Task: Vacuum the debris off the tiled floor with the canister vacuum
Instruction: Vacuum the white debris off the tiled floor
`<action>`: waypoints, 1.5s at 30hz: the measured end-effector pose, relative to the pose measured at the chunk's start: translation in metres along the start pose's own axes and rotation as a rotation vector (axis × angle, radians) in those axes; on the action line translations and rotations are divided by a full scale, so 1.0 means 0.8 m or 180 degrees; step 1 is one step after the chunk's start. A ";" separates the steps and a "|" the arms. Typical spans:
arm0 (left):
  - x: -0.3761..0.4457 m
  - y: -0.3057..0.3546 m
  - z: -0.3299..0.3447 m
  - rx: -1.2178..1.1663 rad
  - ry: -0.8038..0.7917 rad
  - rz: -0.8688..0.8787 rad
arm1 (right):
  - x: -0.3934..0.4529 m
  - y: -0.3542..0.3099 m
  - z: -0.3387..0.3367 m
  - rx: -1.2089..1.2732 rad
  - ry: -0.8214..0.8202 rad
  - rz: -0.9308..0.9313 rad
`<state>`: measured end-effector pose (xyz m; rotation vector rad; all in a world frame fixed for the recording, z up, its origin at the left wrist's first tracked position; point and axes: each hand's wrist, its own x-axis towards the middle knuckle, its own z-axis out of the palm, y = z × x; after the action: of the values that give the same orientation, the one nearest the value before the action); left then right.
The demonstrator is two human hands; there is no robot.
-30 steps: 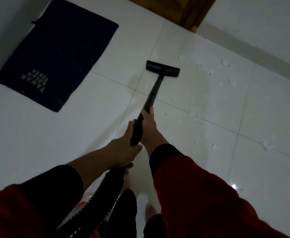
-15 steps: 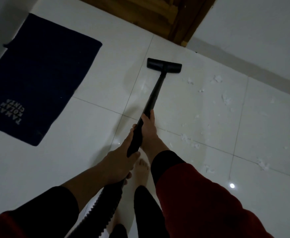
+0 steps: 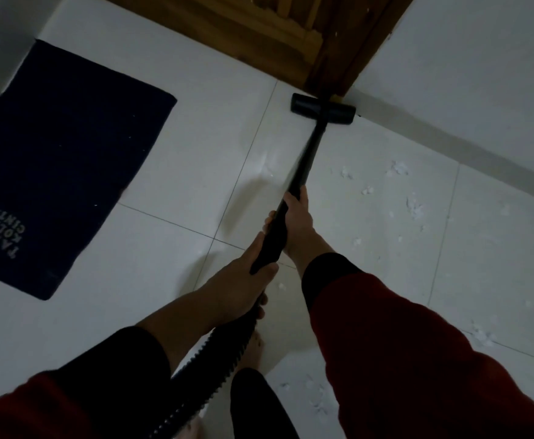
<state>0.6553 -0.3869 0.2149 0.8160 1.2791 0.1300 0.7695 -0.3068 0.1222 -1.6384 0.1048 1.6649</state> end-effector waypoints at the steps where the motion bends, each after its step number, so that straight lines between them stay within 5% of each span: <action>1: 0.001 0.002 0.003 -0.0002 0.0003 0.0021 | -0.001 -0.003 -0.002 -0.0002 -0.0011 -0.0013; 13: -0.051 -0.003 0.031 0.0021 -0.0104 -0.0079 | -0.051 0.015 -0.045 0.0021 0.0114 -0.0125; 30: -0.171 -0.143 0.086 0.0577 -0.0089 0.0111 | -0.154 0.166 -0.121 -0.0053 0.0129 -0.0415; 45: -0.259 -0.249 0.160 0.0054 -0.0064 -0.0011 | -0.230 0.272 -0.200 -0.0219 0.0102 -0.0178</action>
<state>0.6334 -0.6964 0.2668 0.8277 1.2643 0.1082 0.7509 -0.6307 0.1590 -1.7042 0.0175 1.6164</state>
